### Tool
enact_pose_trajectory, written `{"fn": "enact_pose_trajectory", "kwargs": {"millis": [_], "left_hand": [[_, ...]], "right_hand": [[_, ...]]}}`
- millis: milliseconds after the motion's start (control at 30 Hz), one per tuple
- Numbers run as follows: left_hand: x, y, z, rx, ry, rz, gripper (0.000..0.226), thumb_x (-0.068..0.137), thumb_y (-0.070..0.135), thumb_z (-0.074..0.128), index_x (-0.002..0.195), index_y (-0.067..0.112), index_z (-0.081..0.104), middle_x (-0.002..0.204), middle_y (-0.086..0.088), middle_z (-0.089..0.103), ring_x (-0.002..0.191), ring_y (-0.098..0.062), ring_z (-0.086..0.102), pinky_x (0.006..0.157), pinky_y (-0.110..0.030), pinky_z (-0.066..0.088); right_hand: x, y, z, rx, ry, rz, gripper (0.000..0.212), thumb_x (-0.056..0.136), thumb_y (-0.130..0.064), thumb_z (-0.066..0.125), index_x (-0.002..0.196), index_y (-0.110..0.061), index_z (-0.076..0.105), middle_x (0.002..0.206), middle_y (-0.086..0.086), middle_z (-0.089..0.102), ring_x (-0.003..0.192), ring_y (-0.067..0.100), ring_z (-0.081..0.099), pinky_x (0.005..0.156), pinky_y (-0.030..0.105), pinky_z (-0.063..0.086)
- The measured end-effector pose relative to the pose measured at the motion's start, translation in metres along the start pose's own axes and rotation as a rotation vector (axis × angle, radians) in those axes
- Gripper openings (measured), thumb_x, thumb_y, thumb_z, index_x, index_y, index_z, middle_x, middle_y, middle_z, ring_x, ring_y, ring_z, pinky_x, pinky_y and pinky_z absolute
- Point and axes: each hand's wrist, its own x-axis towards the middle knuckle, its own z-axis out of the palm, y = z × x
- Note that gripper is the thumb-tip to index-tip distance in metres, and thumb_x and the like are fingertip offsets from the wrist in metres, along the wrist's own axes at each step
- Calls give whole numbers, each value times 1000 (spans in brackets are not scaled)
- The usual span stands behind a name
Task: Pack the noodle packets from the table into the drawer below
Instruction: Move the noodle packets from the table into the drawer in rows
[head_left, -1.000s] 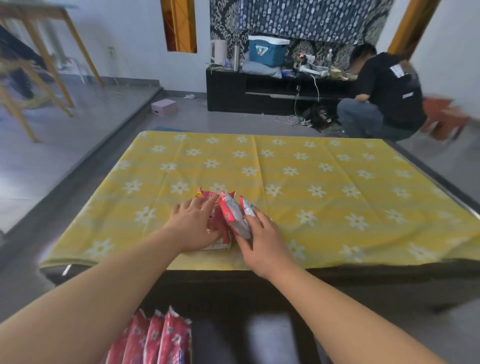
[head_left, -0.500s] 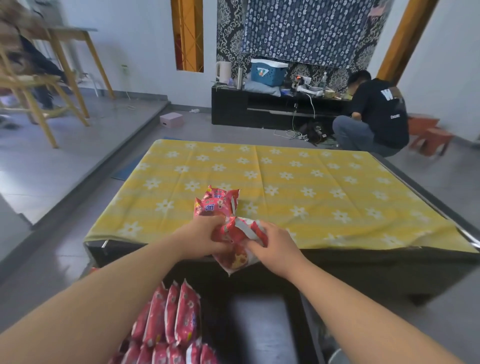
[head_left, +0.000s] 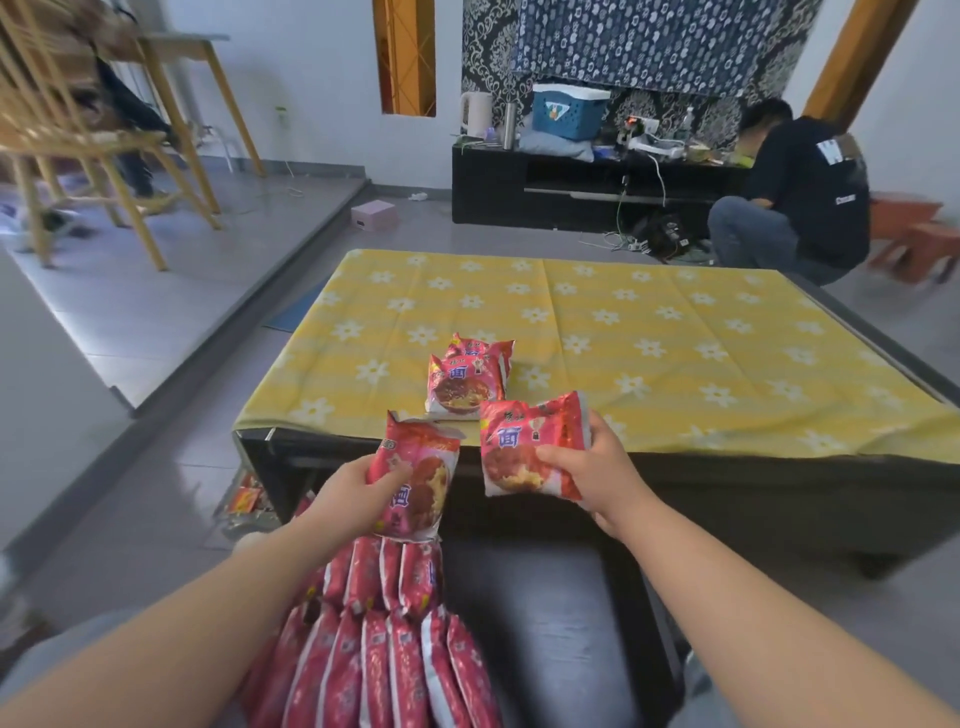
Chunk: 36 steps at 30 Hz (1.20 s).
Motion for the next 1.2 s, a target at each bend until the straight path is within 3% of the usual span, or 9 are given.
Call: {"fn": "enact_pose_trajectory", "kwargs": {"millis": [133,300,433,567,633,733,900,1067,1200], "left_hand": [[0,-11,-3,-96,26,-104,52,103,62,44,102,20,75,49,10,59,47,-7,54,63,-30,43],[-7,-13,5,-411,-101,-209,59,104,60,43,119,9,67,82,-8,71,72,-27,66,94,-44,55],[-18,-5,21,-333,-258,-228,54,102,62,43,120,16,65,78,-5,76,70,-24,73,79,-38,54],[-24,-2,33,-430,-456,-267,60,96,77,39,119,31,70,108,-2,81,97,-24,79,80,-37,53],[-23,-8,40,-404,-521,-224,70,79,86,56,124,33,68,115,-2,80,104,-24,77,87,-42,56],[-19,-18,46,-391,-523,-88,81,65,59,92,131,25,58,116,-8,79,105,-32,77,97,-52,59],[-10,-22,55,-365,-353,-121,73,63,54,90,121,20,61,103,-6,81,91,-30,80,89,-51,63],[-1,-28,66,-249,-238,-156,59,75,50,84,121,22,59,100,-4,80,84,-19,80,82,-43,65],[5,-29,71,-331,-410,-212,50,90,39,71,133,19,56,107,-9,80,91,-23,80,74,-33,63]], "right_hand": [[-8,0,5,19,-128,55,27,89,-3,78,115,-7,70,107,18,80,95,32,79,75,39,65],[-16,-3,14,-102,-283,106,15,92,-17,78,103,-8,74,100,16,81,87,29,79,74,34,65],[-20,2,26,-321,-430,113,21,89,-30,83,97,-13,75,93,7,82,82,21,80,69,26,61],[-20,13,38,-500,-376,83,27,86,-38,84,94,-16,71,89,0,82,81,15,80,73,30,63],[-18,21,43,-559,-291,57,32,84,-41,84,89,-15,67,87,2,80,79,14,79,76,37,65],[-13,30,47,-558,-181,47,36,83,-44,85,83,-13,66,85,3,78,77,16,77,78,44,64],[-3,41,47,-662,119,-88,31,88,-47,79,103,-24,62,117,-1,53,86,2,57,72,16,42],[-3,61,59,-798,-111,95,35,97,-46,63,123,-23,67,124,1,68,107,17,67,89,30,52],[-7,76,66,-616,-252,345,52,100,-52,54,146,-26,54,131,1,69,116,23,67,103,47,56]]}}
